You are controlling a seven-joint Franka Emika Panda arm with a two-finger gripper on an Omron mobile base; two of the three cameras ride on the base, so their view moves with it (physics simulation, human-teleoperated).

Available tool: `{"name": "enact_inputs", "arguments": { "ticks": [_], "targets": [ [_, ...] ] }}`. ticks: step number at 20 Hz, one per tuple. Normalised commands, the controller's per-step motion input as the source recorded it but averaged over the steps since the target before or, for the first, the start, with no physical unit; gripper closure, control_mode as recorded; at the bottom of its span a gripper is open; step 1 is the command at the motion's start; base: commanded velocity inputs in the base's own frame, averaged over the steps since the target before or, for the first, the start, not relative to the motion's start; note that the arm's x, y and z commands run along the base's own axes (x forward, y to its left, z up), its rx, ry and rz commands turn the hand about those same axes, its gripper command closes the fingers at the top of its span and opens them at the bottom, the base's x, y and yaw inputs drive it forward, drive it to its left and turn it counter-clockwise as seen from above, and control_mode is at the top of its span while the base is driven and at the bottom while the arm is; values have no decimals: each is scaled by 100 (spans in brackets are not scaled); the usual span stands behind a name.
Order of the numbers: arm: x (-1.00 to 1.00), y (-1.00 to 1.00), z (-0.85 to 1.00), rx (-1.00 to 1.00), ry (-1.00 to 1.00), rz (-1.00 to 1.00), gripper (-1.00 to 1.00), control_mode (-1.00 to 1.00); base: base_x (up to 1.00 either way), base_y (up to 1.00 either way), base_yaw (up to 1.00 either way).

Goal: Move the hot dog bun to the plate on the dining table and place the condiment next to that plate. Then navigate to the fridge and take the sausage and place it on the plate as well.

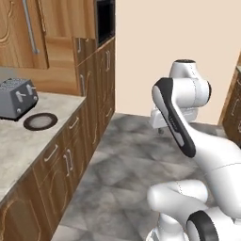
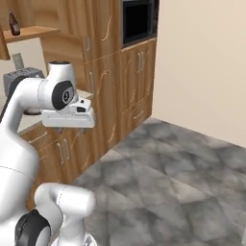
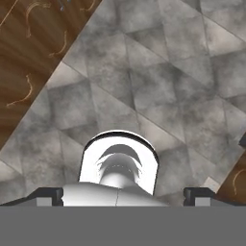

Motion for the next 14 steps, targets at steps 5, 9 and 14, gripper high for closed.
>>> {"name": "enact_inputs", "arguments": {
  "ticks": [5, 9, 14],
  "targets": [
    [0, 0, 0, 0, 0, 0, -100, 100, 100, -2, 31],
    [0, 0, 0, 0, 0, 0, -100, 100, 100, 0, 52],
    [0, 0, 0, 0, 0, 0, -100, 100, 96, -21, 62]
  ]
}}
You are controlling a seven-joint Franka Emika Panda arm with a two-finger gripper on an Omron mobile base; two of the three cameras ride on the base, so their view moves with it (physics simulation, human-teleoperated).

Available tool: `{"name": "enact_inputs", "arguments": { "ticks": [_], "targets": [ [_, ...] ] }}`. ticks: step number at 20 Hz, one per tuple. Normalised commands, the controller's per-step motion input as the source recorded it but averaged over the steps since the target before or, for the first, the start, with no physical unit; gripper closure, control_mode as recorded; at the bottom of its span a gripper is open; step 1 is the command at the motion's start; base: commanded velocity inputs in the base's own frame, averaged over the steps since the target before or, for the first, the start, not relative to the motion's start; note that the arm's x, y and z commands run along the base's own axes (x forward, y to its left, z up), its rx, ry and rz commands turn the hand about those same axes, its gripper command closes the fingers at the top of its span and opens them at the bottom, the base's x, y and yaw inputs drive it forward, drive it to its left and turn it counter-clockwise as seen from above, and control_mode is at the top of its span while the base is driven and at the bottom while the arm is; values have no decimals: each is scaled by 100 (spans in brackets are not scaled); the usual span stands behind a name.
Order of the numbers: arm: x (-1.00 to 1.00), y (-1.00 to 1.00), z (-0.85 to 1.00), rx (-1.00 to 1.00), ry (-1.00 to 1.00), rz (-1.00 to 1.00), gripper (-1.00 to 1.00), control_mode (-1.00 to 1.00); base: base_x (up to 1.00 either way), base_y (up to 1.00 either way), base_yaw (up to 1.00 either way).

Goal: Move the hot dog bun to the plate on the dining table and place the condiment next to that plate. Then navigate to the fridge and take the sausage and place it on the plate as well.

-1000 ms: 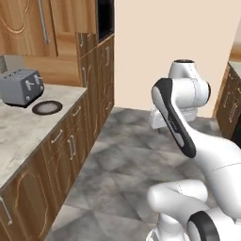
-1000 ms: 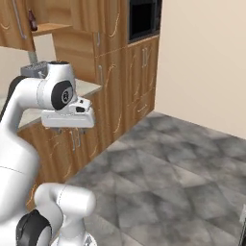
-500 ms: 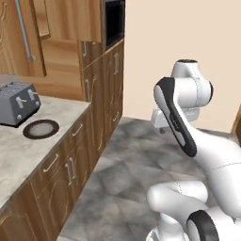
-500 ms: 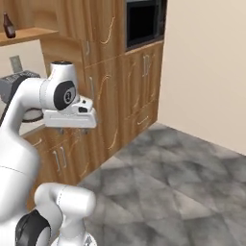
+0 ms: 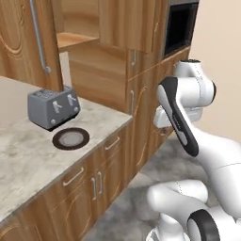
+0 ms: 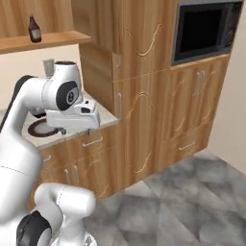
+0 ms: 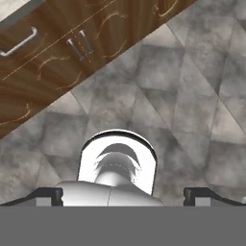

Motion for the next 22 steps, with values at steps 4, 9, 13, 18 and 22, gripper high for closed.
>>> {"name": "enact_inputs", "arguments": {
  "ticks": [4, 9, 13, 18, 22],
  "targets": [
    [0, 0, 0, 0, 0, 0, -100, 100, 78, -25, 66],
    [0, 0, 0, 0, 0, 0, -100, 100, 73, -20, 68],
    [0, 0, 0, 0, 0, 0, -100, 100, 69, -27, 66],
    [0, 0, 0, 0, 0, 0, -100, 100, 45, -37, 53],
    [0, 0, 0, 0, 0, 0, -100, 100, 32, -35, 16]
  ]
}}
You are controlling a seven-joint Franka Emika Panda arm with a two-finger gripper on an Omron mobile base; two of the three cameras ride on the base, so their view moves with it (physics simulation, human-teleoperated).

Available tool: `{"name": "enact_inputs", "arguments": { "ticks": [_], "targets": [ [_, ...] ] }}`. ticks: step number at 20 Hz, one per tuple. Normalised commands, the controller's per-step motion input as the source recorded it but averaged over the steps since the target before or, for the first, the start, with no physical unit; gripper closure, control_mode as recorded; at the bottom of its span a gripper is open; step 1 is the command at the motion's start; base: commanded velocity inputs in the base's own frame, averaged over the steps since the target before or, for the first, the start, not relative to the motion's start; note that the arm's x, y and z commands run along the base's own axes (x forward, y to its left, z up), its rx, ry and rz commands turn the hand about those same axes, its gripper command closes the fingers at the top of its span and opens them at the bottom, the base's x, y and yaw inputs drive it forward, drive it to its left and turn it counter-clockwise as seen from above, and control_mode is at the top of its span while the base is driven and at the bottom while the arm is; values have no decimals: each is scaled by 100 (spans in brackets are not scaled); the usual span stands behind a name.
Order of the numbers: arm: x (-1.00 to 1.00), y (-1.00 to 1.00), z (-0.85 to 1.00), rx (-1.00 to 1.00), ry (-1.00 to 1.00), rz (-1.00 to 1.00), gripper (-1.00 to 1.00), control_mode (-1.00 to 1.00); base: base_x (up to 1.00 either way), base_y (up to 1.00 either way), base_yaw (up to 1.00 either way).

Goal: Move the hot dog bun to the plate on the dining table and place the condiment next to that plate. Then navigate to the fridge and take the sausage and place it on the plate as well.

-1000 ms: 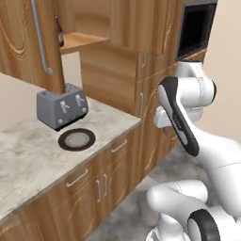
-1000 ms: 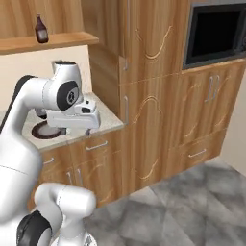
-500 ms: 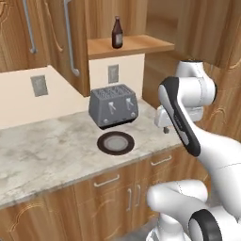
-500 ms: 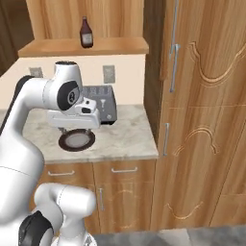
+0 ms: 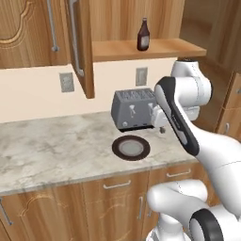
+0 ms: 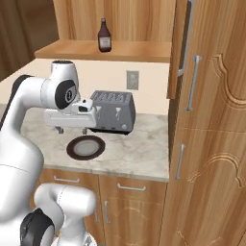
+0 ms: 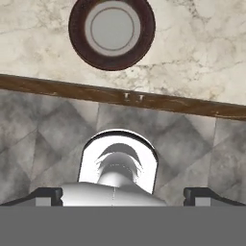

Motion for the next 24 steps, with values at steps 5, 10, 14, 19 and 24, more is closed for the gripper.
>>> {"name": "enact_inputs", "arguments": {
  "ticks": [5, 10, 14, 19, 24],
  "targets": [
    [0, 0, 0, 0, 0, 0, -100, 100, 66, -28, 7],
    [0, 0, 0, 0, 0, 0, -100, 100, 45, -12, 5],
    [-4, -8, 7, 0, -5, 2, -100, -100, 6, -2, 1],
    [-5, -14, 55, 0, -48, 1, -100, -100, 0, 0, 0],
    [31, -8, 61, 0, -43, 0, -100, -100, 0, 0, 0]
  ]
}}
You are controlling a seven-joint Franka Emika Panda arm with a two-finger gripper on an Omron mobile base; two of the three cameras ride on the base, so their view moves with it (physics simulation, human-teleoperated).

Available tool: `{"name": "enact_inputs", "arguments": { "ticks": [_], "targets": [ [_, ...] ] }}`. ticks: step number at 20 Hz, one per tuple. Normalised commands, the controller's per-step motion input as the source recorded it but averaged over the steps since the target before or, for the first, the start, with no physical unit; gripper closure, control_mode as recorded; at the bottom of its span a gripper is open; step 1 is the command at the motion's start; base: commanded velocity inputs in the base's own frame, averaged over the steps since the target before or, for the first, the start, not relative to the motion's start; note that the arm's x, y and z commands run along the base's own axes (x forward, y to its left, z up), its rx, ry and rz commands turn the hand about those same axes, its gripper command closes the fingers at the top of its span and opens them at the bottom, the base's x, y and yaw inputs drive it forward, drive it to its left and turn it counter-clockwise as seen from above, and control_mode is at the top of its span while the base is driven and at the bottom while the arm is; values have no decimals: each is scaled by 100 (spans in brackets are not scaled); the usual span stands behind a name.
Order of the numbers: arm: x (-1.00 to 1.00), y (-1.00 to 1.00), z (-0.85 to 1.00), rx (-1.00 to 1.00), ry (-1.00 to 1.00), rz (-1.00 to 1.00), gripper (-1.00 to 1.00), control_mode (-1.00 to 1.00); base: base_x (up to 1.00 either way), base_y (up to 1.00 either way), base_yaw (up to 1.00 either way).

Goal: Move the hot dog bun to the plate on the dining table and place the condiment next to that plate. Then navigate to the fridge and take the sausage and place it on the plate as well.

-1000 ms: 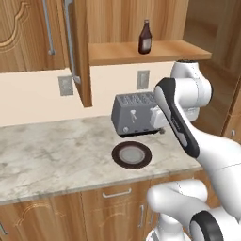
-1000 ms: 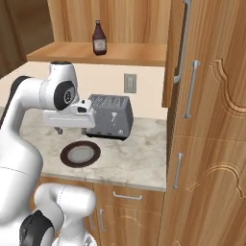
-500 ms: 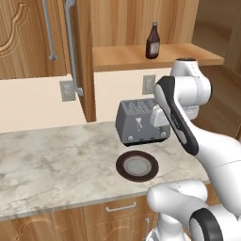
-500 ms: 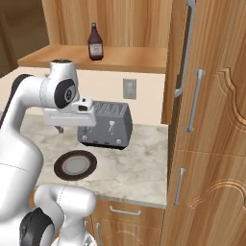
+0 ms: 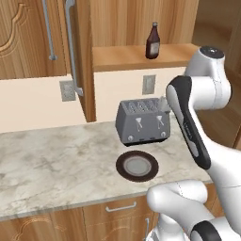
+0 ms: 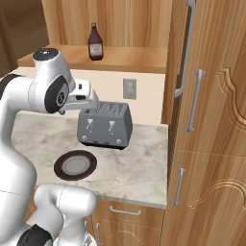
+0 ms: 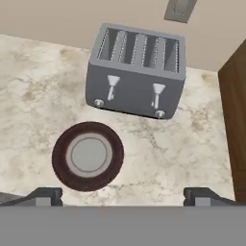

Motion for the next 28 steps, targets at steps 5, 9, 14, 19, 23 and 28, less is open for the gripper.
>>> {"name": "enact_inputs", "arguments": {
  "ticks": [5, 9, 14, 19, 23, 28],
  "targets": [
    [52, 0, 66, 0, -30, 0, -100, -100, 0, 0, 0],
    [22, 12, 61, 1, -21, -4, -100, -100, 0, 0, 0],
    [15, 39, 57, 0, -15, -13, -100, -100, 0, 0, 0],
    [57, 6, 59, 1, -9, -14, -100, -100, 0, 0, 0],
    [58, 0, 61, 2, -5, -8, -100, -100, 0, 0, 0],
    [50, 0, 39, 0, -9, -3, -100, -100, 0, 0, 0]
  ]
}}
